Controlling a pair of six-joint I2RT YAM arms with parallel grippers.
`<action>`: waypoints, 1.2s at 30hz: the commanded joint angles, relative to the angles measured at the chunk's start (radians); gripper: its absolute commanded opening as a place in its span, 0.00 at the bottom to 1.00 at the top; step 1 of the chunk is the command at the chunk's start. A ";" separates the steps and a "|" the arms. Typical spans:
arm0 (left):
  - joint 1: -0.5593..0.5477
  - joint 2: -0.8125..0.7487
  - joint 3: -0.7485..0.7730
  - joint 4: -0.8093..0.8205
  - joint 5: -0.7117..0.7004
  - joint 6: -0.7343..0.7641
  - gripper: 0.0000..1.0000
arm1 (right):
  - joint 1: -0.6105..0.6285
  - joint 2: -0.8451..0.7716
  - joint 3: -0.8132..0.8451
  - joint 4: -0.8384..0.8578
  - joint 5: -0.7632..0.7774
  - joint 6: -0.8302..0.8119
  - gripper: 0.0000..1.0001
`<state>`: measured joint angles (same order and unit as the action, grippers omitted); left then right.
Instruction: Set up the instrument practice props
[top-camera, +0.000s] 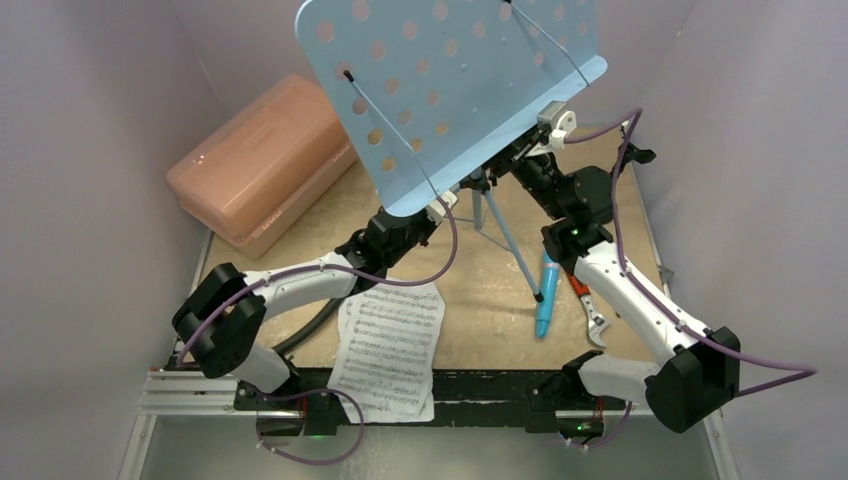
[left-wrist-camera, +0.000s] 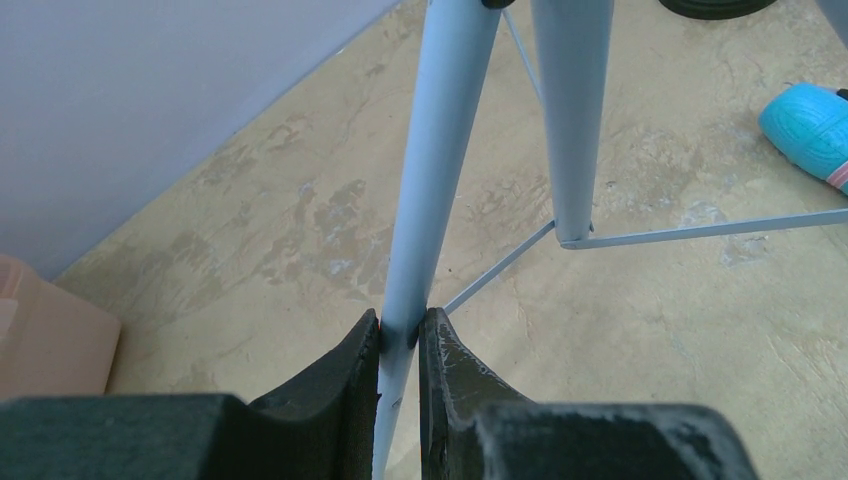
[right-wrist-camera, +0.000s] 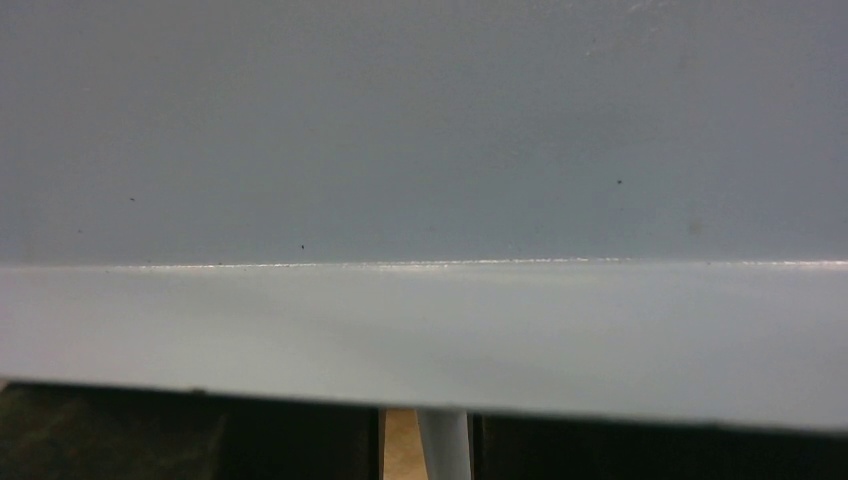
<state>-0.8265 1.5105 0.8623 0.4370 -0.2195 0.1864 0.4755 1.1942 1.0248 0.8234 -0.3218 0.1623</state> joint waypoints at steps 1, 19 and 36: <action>0.043 0.020 0.058 0.038 -0.010 0.000 0.00 | 0.003 -0.052 0.069 0.352 0.067 0.038 0.00; 0.099 0.111 0.144 -0.049 -0.026 0.060 0.00 | 0.003 -0.056 -0.055 0.302 0.196 -0.007 0.00; 0.102 0.174 0.183 -0.040 0.063 0.067 0.00 | 0.003 -0.148 -0.162 0.130 0.251 -0.057 0.61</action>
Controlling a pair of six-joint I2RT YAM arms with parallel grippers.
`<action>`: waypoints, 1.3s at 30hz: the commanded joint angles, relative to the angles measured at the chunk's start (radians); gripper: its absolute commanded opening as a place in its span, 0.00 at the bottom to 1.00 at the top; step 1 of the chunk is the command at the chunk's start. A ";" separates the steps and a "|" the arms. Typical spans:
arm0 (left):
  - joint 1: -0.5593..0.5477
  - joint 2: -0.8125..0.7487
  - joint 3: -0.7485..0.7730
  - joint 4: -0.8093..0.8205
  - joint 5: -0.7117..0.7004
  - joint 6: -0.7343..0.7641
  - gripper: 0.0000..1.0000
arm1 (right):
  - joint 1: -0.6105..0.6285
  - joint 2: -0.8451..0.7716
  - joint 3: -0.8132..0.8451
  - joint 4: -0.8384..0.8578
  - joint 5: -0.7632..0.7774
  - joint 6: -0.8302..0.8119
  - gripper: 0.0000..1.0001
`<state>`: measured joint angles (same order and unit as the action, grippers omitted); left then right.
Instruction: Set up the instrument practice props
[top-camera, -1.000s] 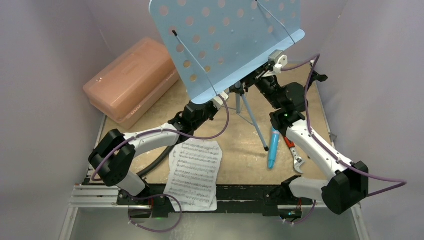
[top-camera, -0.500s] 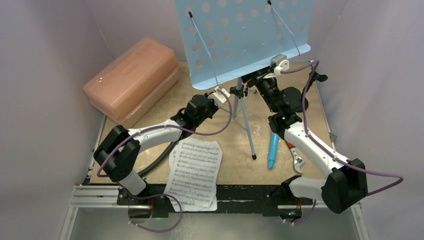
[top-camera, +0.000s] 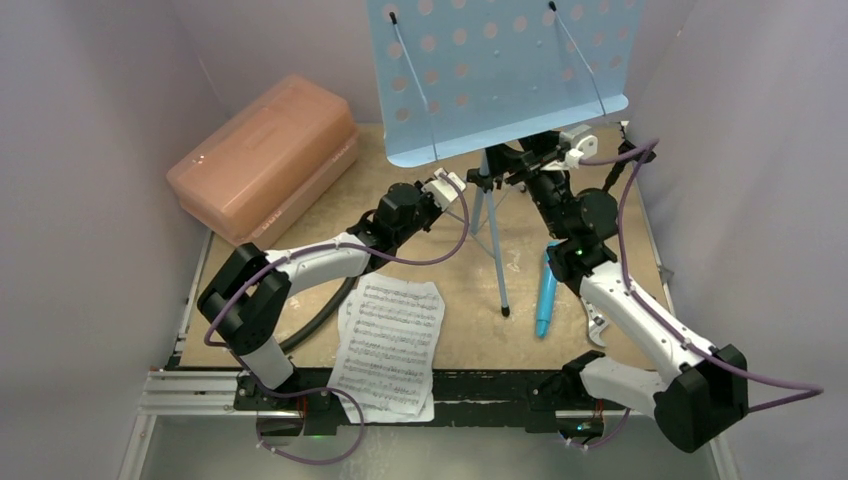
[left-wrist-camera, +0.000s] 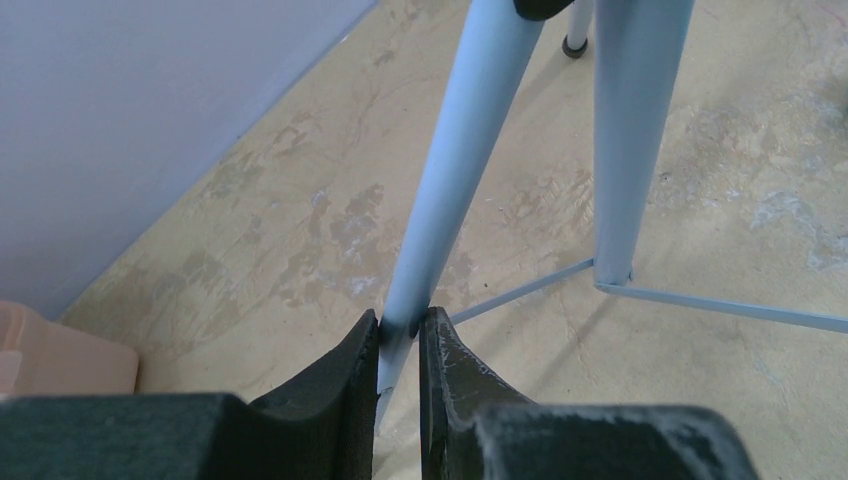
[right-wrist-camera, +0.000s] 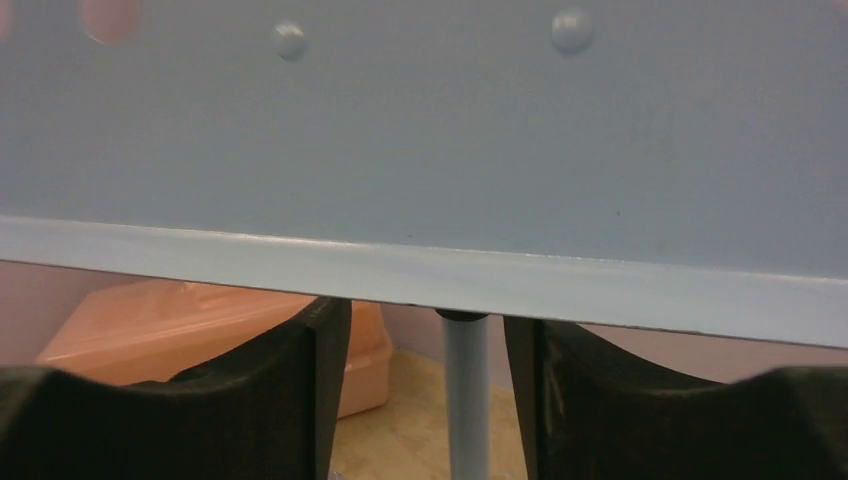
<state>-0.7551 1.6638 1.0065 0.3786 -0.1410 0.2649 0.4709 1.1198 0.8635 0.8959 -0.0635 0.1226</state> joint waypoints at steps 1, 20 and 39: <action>0.030 0.021 0.038 0.019 -0.013 -0.010 0.00 | 0.008 -0.084 -0.010 0.042 -0.008 -0.023 0.64; 0.031 -0.053 0.029 -0.015 -0.045 -0.064 0.31 | 0.008 -0.300 -0.209 -0.296 -0.023 -0.099 0.98; 0.031 -0.244 -0.102 -0.032 0.086 -0.559 0.39 | 0.006 -0.033 -0.048 -0.774 -0.080 0.228 0.98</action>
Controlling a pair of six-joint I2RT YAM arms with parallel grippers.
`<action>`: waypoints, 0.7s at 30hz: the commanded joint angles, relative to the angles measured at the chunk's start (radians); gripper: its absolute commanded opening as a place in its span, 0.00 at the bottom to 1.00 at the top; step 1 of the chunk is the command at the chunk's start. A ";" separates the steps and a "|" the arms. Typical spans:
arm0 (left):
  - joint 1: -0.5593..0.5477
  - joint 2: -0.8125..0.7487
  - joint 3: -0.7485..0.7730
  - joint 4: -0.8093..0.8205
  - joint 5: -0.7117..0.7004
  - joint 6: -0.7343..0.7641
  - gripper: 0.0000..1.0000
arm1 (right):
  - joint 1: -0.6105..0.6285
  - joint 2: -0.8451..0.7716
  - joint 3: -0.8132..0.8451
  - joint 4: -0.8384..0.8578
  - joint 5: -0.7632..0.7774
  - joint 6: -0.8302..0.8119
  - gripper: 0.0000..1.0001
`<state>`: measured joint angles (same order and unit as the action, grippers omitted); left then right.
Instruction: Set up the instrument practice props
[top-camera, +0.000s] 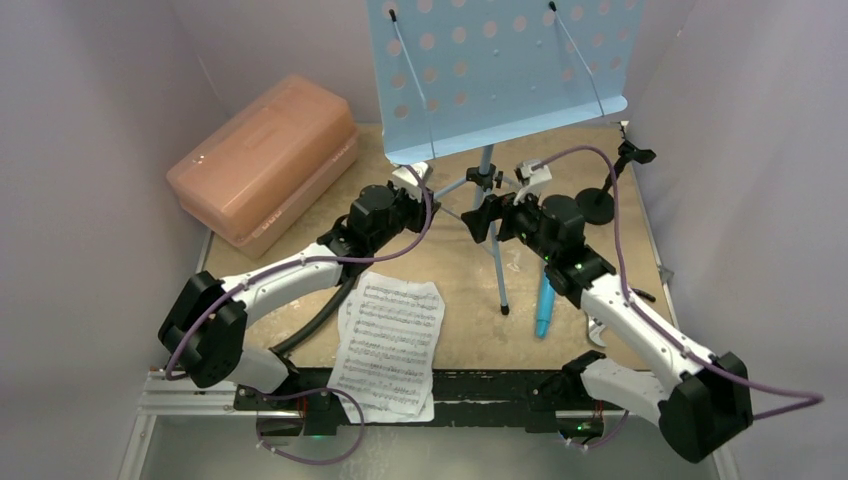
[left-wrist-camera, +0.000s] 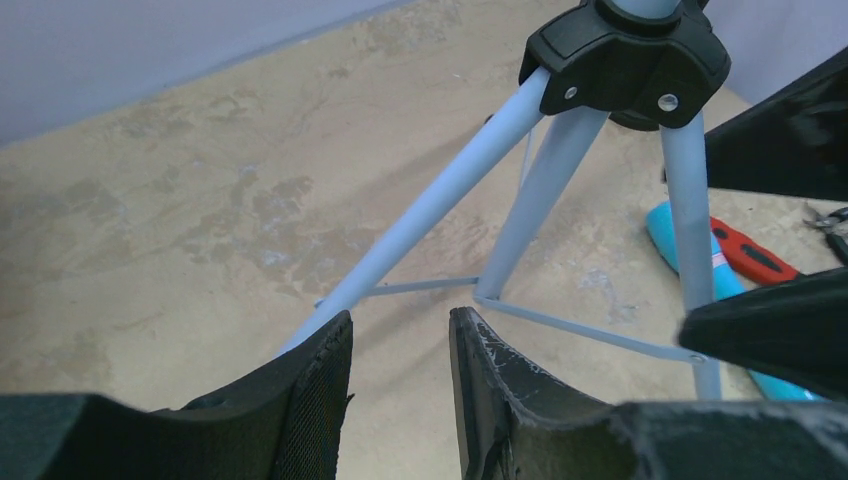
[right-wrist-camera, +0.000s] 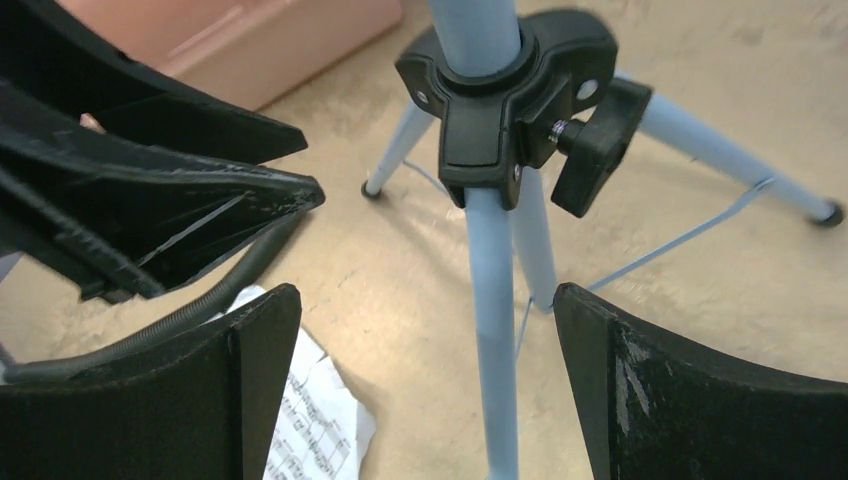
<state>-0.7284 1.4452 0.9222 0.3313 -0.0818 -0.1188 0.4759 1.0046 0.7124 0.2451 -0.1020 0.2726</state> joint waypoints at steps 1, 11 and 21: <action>0.005 -0.024 -0.023 0.026 0.029 -0.203 0.39 | 0.001 0.106 0.117 -0.135 -0.063 0.083 0.98; 0.006 0.041 -0.030 0.039 0.002 -0.346 0.38 | -0.010 0.139 0.122 -0.161 -0.137 0.118 0.95; 0.027 0.144 0.041 0.006 -0.009 -0.315 0.37 | -0.009 0.109 0.089 -0.166 -0.210 0.129 0.78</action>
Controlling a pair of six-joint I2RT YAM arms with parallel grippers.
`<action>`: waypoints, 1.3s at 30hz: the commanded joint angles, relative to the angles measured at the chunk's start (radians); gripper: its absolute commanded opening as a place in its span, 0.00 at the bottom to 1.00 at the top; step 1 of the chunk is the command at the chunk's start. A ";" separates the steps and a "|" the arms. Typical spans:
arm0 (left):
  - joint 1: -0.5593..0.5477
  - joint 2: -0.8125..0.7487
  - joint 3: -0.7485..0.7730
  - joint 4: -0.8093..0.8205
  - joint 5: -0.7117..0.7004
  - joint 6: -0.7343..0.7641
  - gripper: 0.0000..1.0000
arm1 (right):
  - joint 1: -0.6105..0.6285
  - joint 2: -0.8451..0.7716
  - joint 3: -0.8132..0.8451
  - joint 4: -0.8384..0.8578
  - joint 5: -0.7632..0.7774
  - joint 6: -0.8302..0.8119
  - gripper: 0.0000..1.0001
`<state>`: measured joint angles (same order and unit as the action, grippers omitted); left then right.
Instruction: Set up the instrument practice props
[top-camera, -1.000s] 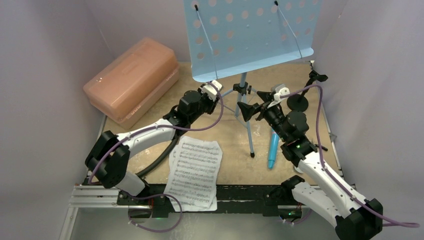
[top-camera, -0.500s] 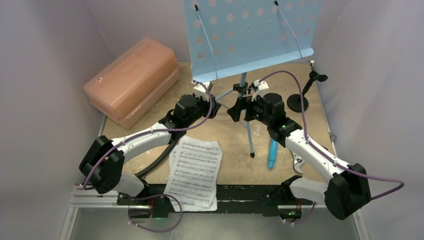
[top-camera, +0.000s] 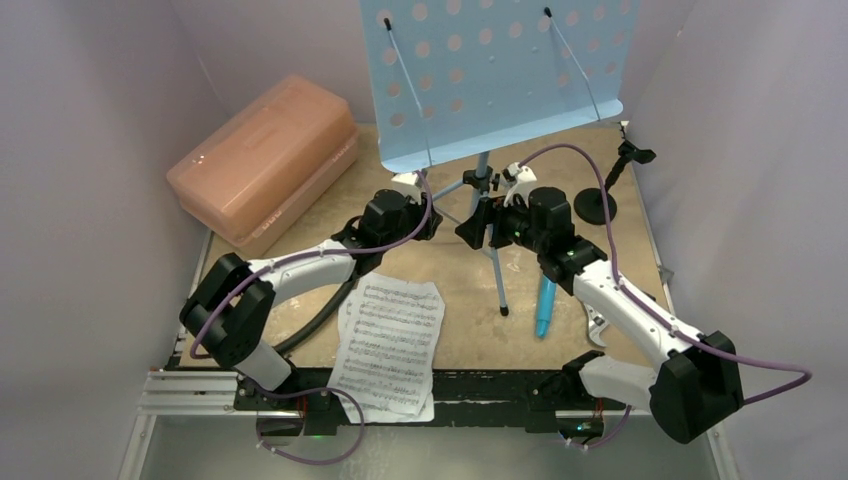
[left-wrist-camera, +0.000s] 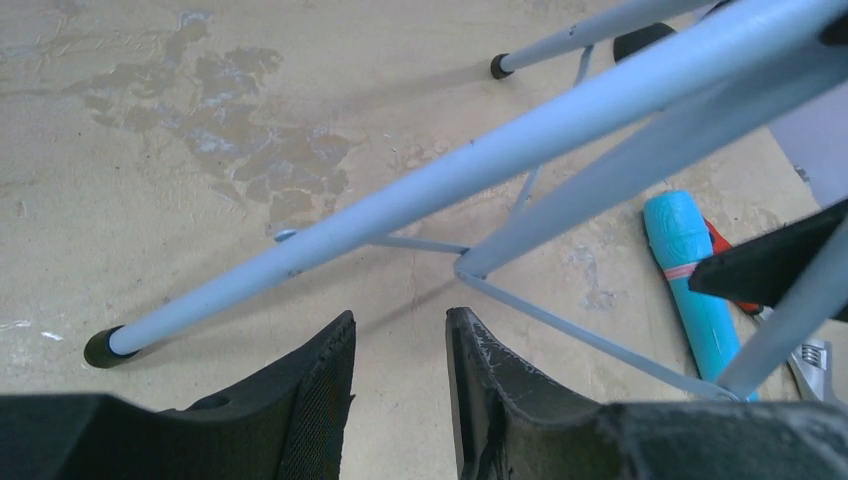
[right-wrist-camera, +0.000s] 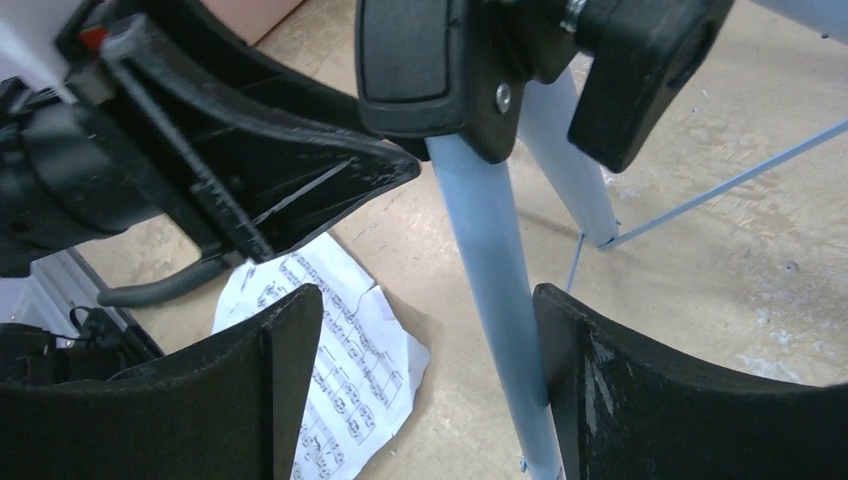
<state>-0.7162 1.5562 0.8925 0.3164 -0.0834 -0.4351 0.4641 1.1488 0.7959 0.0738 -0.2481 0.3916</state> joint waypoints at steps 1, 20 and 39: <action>0.015 0.044 0.081 0.015 -0.007 0.006 0.37 | 0.002 -0.040 0.006 0.003 -0.068 0.005 0.78; 0.094 0.151 0.200 -0.017 0.056 0.082 0.35 | 0.002 -0.033 -0.024 0.085 -0.184 0.029 0.63; 0.118 0.273 0.328 -0.022 0.159 0.083 0.33 | 0.002 0.023 -0.013 0.153 -0.225 0.070 0.61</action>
<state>-0.6144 1.8111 1.1481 0.2207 0.0597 -0.3737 0.4576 1.1717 0.7639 0.1864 -0.4110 0.4301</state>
